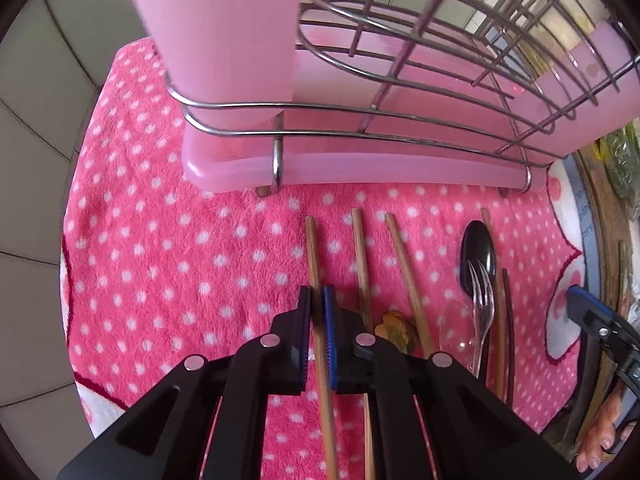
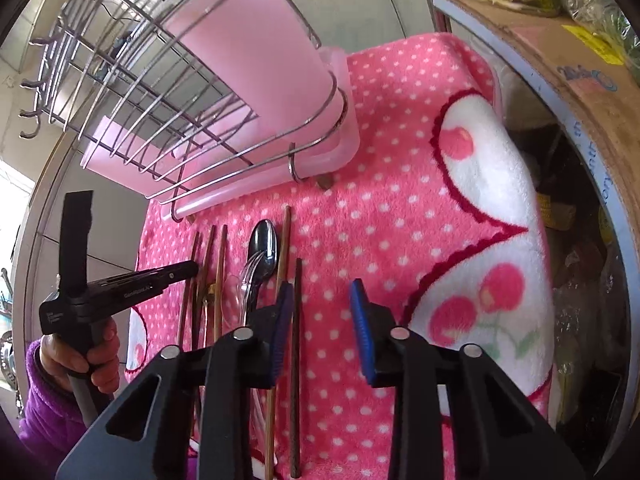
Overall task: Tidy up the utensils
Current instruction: 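Grasp a wooden chopstick with the left tool while the right tool grasps another chopstick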
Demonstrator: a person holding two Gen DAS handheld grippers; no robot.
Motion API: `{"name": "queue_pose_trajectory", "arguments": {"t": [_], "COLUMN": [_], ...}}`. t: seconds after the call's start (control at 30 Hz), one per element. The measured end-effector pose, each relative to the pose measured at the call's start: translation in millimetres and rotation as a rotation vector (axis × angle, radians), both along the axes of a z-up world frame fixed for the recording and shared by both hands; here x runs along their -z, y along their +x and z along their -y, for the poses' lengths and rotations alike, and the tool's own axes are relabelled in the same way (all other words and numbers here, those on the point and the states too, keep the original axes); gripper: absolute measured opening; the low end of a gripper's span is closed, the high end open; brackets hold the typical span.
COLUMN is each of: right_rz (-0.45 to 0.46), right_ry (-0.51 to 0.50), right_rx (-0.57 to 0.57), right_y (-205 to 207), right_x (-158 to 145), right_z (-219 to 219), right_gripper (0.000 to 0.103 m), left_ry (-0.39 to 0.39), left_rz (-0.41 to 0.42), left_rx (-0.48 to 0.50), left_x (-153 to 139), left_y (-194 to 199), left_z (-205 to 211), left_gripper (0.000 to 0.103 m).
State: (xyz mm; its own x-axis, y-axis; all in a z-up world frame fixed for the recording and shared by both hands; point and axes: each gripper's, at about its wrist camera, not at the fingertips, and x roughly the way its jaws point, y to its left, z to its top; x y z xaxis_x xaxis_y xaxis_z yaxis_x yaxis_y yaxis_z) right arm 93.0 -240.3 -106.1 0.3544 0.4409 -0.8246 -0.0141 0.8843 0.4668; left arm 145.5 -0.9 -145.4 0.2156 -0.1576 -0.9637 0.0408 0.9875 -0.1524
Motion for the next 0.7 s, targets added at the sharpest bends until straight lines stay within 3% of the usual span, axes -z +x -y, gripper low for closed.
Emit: {"name": "queue_pose_trajectory", "arguments": {"t": [0.2,0.37,0.7], "right_rz": [-0.078,-0.130,-0.152], "right_ry": [0.014,-0.072,-0.255], "right_rx": [-0.055,-0.094,-0.131], "right_y": [10.4,22.2,29.7], "right_x": [9.3,16.1,28.8], "right_z": [-22.3,-44.0,-78.9], "right_gripper": [0.023,0.023,0.023], "left_ry": [-0.059,-0.091,-0.076], "left_rz": [-0.002,-0.024,-0.065], "left_rx": [-0.016,-0.030,0.014], "left_x": [-11.6,-1.9,-3.1], "left_y": [-15.0,-20.7,-8.7], "left_z": [-33.4,-61.1,-57.4], "left_gripper": [0.005,0.005,0.006]}}
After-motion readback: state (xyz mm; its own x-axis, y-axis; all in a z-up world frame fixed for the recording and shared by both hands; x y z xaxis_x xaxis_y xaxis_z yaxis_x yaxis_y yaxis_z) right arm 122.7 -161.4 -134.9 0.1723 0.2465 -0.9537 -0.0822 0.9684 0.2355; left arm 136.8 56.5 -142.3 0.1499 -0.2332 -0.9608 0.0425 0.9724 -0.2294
